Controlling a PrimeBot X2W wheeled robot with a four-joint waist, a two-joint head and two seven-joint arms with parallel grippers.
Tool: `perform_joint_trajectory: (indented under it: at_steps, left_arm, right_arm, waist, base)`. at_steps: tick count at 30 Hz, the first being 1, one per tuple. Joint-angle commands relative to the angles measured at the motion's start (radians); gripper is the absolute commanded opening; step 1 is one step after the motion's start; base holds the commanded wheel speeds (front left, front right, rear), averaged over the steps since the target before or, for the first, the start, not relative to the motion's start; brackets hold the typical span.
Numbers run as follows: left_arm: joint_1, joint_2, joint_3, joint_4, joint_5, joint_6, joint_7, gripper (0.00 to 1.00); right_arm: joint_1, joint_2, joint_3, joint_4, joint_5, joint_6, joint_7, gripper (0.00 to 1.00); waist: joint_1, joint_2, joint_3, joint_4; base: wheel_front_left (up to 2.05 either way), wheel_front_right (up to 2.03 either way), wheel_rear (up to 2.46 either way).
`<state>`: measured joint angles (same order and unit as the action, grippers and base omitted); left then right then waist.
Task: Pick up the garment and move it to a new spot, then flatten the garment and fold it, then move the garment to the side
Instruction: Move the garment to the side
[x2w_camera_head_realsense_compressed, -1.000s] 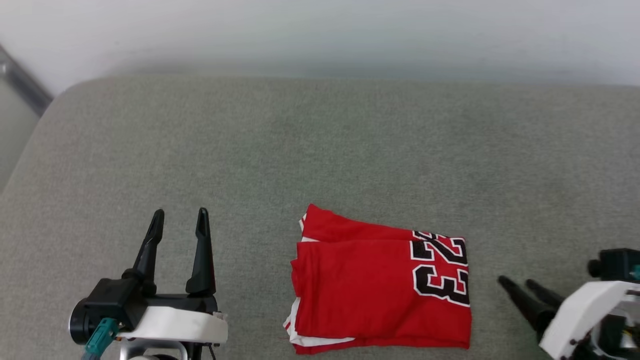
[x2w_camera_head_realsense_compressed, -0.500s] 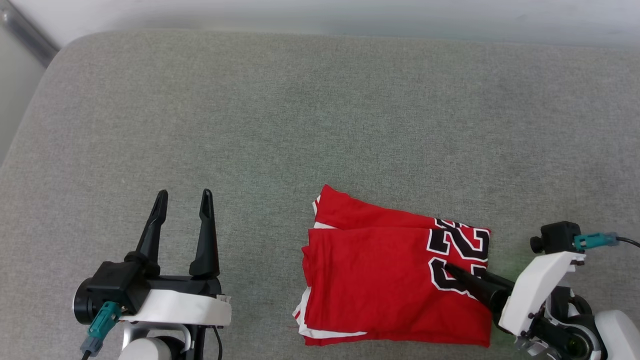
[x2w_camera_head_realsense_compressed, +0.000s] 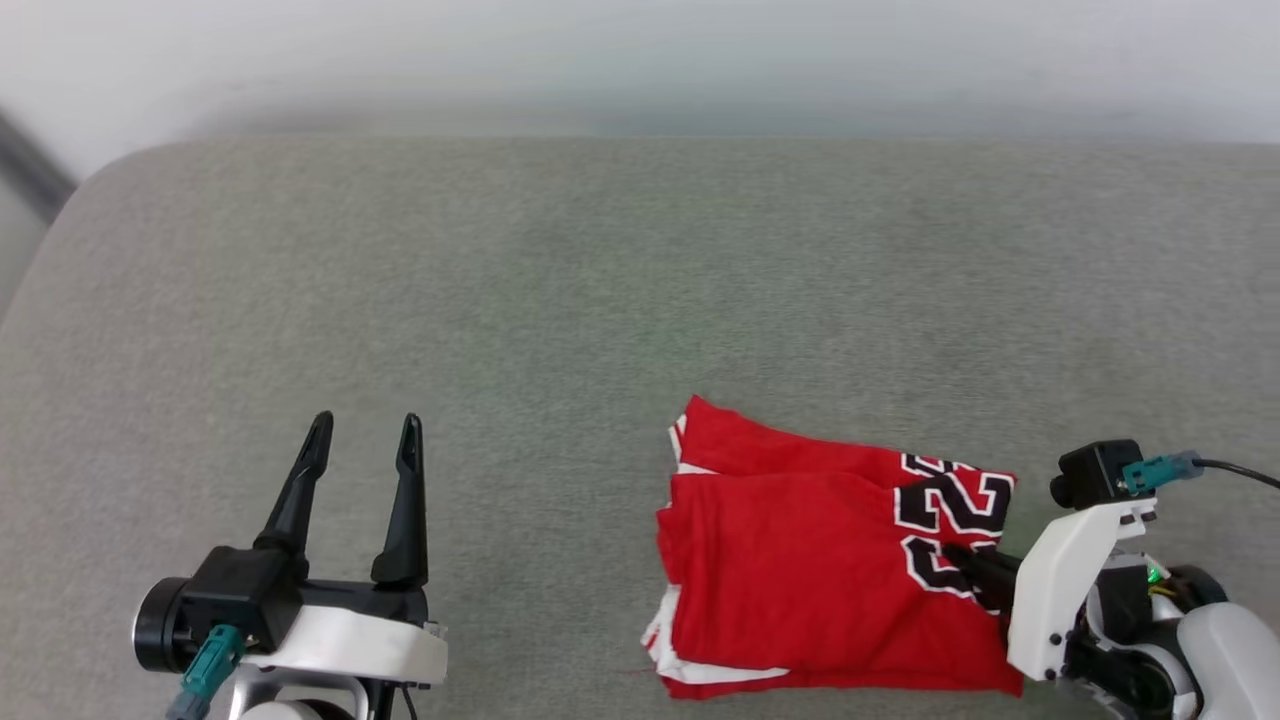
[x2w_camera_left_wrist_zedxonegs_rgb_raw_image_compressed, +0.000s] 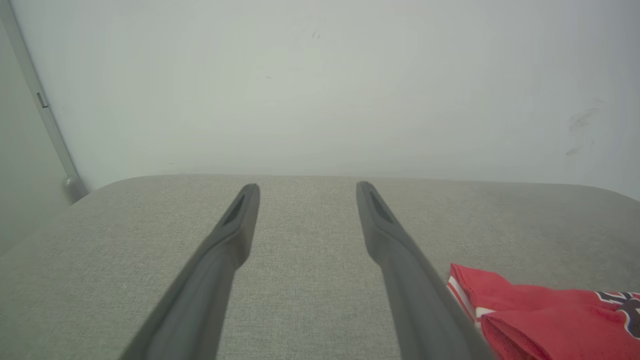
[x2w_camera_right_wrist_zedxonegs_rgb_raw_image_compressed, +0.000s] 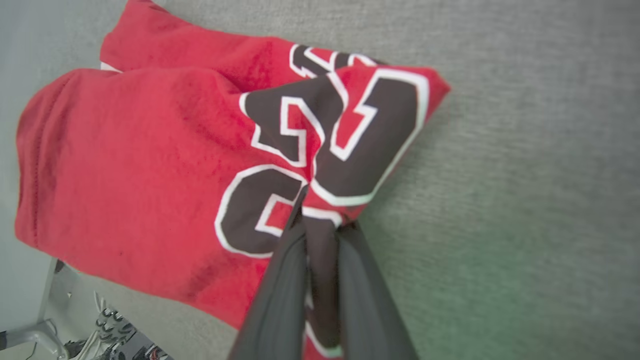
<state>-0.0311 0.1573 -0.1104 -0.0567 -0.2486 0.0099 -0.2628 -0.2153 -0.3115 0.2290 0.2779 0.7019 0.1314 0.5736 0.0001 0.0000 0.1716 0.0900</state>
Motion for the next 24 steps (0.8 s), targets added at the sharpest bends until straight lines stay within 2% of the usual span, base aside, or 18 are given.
perform_joint_trajectory:
  at_steps: [1,6,7,14,19,24]
  left_arm:
    - [0.016,0.015,0.007,-0.005,0.008,0.001,-0.002,1.00]
    - [0.025,0.031,0.011,-0.032,0.008,0.003,0.001,1.00]
    - [0.025,0.031,0.011,-0.032,0.008,0.003,0.001,1.00]
    - [0.002,0.038,0.000,-0.067,0.006,-0.005,0.006,1.00]
    - [-0.034,0.065,-0.008,-0.103,0.018,-0.017,0.033,1.00]
    - [-0.090,0.087,-0.033,-0.148,0.033,-0.039,0.067,1.00]
  right_arm:
    - [-0.020,-0.019,-0.007,0.010,-0.052,-0.001,0.003,0.00]
    - [-0.045,-0.059,-0.047,0.032,-0.155,-0.001,0.010,0.00]
    - [-0.045,-0.059,-0.047,0.032,-0.155,-0.001,0.010,0.00]
    - [-0.117,-0.071,-0.075,0.072,-0.231,-0.001,0.002,0.00]
    - [-0.217,-0.061,-0.079,0.131,-0.268,-0.001,-0.063,0.00]
    - [-0.321,-0.070,-0.118,0.205,-0.325,-0.001,-0.158,0.00]
  waist:
    - [-0.0001,0.0000,-0.031,-0.063]
    - [-0.0001,0.0000,-0.030,-0.167]
    - [-0.0001,0.0000,-0.030,-0.167]
    - [-0.0001,0.0000,0.017,-0.346]
    - [-0.0001,0.0000,0.098,-0.453]
    - [-0.0001,0.0000,0.195,-0.500]
  base:
    - [0.00,0.00,0.00]
    - [0.00,0.00,0.00]
    - [0.00,0.00,0.00]
    - [0.00,0.00,0.00]
    - [0.00,0.00,0.00]
    - [0.00,0.00,0.00]
